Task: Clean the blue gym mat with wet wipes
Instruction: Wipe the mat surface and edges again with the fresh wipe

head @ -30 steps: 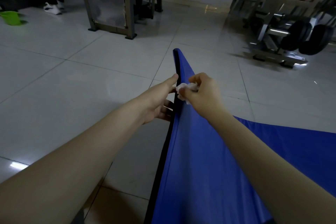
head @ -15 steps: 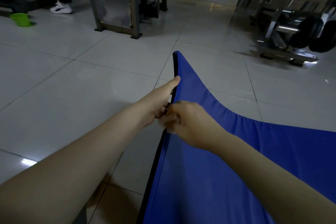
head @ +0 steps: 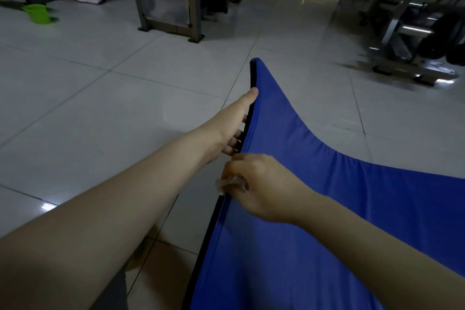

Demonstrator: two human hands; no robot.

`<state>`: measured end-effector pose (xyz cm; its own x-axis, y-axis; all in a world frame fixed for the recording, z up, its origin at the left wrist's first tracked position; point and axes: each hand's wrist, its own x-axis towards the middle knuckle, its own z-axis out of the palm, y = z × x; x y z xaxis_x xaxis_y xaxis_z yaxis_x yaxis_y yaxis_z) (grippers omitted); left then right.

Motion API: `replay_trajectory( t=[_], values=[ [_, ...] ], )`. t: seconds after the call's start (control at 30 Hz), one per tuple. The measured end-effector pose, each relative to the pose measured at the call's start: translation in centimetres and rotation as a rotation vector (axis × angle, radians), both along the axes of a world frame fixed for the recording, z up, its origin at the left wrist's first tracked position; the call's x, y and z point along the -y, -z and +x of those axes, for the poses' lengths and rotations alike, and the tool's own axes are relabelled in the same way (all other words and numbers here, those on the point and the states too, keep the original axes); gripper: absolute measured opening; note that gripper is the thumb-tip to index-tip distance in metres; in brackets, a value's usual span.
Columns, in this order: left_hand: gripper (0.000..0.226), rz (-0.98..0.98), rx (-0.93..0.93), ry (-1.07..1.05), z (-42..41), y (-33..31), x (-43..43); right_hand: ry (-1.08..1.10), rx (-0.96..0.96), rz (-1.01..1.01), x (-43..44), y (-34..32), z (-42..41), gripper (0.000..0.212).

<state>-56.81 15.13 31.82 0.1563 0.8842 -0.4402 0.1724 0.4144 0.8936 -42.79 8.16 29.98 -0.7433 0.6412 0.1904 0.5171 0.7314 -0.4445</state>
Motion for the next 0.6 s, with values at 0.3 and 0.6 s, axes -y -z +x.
replay_trajectory(
  t=[0.3, 0.6],
  values=[
    [0.096, 0.001, 0.028, -0.030, 0.4, -0.2, -0.3, 0.411, -0.195, 0.058, -5.4, -0.2, 1.5, 0.010],
    [0.082, -0.037, -0.006, -0.035, -0.5, 0.3, -0.1, -0.129, 0.059, 0.057, 1.3, 1.1, -0.7, 0.010]
  ],
)
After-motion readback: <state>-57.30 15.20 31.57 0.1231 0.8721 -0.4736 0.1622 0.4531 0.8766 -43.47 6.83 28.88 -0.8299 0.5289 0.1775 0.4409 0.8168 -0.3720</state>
